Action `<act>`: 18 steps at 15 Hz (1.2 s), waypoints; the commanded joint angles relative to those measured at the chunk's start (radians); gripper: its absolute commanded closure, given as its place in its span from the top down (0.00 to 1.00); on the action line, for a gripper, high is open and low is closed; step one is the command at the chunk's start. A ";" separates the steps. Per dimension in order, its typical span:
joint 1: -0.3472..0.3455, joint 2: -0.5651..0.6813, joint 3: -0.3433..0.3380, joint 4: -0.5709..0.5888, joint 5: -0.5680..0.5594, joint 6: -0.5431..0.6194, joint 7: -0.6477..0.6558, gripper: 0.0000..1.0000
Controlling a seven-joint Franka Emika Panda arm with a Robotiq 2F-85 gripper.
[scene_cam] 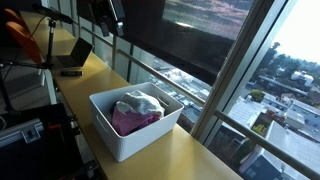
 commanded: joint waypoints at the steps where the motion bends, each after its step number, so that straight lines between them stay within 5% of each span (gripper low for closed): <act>1: 0.010 0.068 -0.024 0.066 -0.032 0.020 -0.030 1.00; 13: -0.005 0.520 -0.147 0.509 0.054 0.066 -0.188 1.00; 18: -0.014 0.700 -0.178 0.604 0.115 0.066 -0.176 1.00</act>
